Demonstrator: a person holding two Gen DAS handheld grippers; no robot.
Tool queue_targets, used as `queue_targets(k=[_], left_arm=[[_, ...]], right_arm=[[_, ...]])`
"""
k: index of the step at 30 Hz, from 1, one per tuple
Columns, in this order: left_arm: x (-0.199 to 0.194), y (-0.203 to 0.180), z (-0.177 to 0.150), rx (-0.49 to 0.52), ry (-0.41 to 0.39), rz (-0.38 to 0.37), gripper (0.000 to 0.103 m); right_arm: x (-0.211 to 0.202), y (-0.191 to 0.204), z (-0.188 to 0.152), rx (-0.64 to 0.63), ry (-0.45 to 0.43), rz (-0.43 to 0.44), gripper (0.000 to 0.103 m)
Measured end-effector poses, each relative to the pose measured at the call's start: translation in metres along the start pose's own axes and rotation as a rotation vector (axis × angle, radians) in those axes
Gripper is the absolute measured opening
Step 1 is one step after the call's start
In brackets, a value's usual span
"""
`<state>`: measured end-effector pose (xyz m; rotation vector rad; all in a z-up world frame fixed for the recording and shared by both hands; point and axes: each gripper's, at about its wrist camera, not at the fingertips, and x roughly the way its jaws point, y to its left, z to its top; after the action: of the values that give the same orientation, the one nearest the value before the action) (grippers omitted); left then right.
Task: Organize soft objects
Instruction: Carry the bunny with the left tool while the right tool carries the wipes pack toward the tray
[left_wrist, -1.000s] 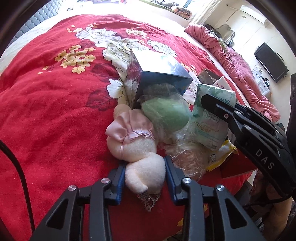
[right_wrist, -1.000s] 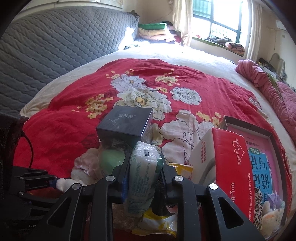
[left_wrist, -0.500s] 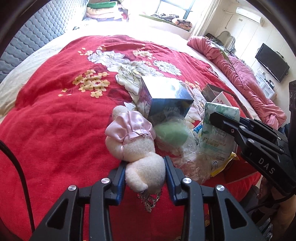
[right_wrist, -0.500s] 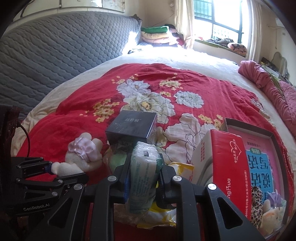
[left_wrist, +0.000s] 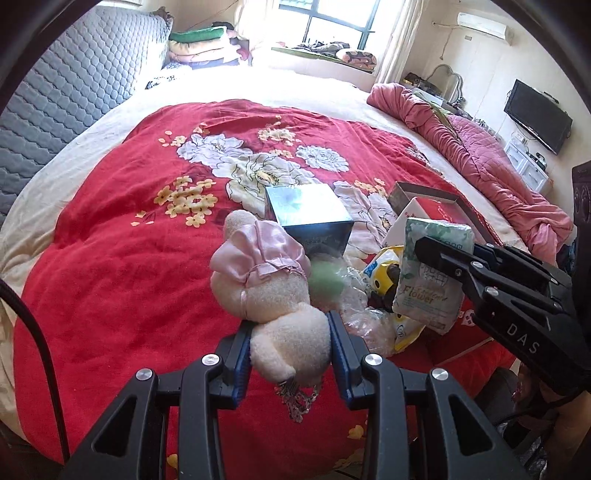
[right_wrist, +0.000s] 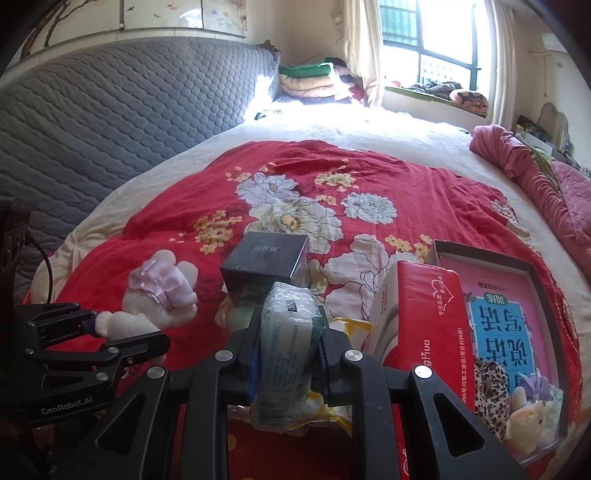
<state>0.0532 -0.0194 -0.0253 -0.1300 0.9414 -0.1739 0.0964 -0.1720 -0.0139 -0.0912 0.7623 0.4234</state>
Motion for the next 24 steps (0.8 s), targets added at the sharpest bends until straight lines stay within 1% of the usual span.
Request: queue_targets(k=[11,24], left_arm=[[-0.025,-0.032,0.008,0.047,-0.036,0.018,0.037],[-0.046,-0.072,0.020,0.099,-0.066,0.029,0.037]], right_arm=[[-0.031,-0.010,0.004,0.031,-0.061,0.009,0.024],[-0.072,-0.037,0.007,0.112,-0.158,0.008,0.024]])
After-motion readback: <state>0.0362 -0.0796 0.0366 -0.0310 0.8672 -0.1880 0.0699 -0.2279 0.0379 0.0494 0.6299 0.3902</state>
